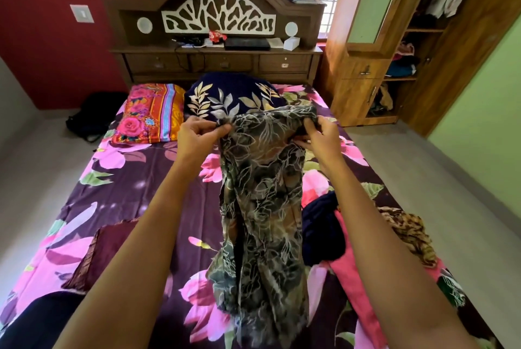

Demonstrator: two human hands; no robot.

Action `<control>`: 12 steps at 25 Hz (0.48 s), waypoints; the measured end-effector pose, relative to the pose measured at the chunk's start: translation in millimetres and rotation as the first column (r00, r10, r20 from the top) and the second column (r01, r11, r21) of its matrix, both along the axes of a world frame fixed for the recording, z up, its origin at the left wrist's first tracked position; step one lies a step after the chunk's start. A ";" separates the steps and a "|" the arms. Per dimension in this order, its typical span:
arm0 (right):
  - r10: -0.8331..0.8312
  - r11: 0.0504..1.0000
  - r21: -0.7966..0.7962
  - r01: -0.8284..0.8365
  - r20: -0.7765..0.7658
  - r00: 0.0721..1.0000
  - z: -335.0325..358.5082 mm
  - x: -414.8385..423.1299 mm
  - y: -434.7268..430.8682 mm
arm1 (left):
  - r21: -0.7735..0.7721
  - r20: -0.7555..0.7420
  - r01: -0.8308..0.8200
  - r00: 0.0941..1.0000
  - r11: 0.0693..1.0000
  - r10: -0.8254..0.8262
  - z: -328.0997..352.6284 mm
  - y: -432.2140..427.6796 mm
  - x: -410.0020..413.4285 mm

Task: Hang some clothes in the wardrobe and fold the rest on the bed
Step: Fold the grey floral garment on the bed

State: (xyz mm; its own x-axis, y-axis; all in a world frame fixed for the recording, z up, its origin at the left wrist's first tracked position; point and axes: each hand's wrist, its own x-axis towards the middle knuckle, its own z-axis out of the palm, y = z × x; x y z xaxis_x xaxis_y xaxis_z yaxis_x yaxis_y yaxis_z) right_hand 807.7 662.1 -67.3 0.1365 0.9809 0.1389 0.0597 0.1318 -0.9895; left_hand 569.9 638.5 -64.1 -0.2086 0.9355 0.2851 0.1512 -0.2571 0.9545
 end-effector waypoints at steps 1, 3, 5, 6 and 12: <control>0.025 1.000 -0.010 -0.026 -0.091 0.996 1.5 -1.3 1.0 | 0.015 0.080 0.194 0.978 0.981 -0.195 0.3 2.1 -4.3; 0.130 0.990 -0.015 -0.137 -0.225 0.966 7.7 -4.2 2.7 | -0.004 0.040 0.595 0.803 0.804 -0.594 4.9 1.0 -11.5; 0.282 0.958 0.008 -0.288 -0.229 0.932 18.7 -11.6 0.0 | -0.110 -0.035 0.807 0.580 0.579 -0.814 11.5 -1.3 -12.9; 0.350 0.934 0.007 -0.356 -0.211 0.913 25.5 -16.6 -2.8 | -0.113 -0.029 0.817 0.566 0.565 -0.824 14.3 -0.9 -11.3; 0.677 0.722 -0.081 -0.687 -0.124 0.725 52.1 -26.4 -22.3 | -0.155 -0.154 0.699 0.681 0.698 -0.716 23.1 14.8 0.4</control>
